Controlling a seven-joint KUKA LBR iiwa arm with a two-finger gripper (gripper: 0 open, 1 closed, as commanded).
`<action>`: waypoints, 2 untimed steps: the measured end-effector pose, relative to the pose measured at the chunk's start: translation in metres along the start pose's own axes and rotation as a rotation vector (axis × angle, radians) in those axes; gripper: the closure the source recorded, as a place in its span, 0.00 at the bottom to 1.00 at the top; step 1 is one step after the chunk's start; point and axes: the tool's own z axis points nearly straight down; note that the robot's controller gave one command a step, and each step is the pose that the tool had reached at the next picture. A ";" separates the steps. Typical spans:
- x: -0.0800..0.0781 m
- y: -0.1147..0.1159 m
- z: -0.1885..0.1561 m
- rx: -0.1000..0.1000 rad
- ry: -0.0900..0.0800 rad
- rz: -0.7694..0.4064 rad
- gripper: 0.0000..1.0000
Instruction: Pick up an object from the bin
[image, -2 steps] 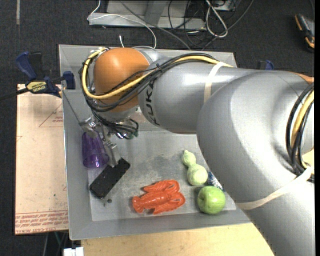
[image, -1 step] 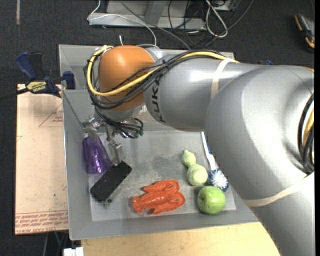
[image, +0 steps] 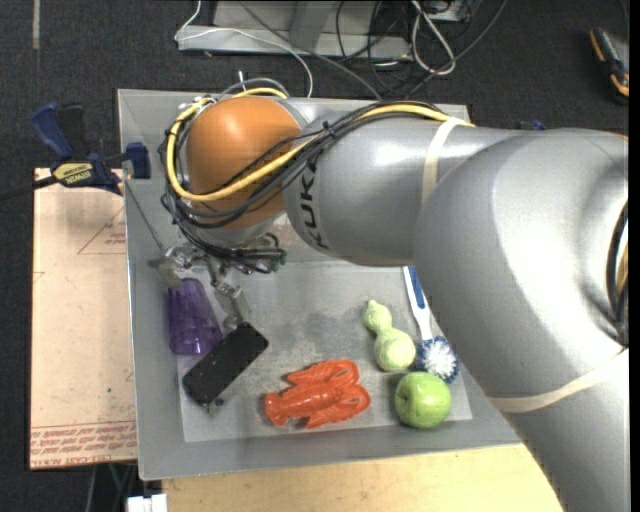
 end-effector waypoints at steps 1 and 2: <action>-0.003 -0.010 0.028 -0.005 0.013 0.040 0.00; -0.006 -0.011 0.029 0.001 0.002 -0.011 1.00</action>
Offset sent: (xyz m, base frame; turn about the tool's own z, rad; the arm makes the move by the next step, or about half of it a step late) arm 0.0121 -0.0010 -0.0312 -0.0219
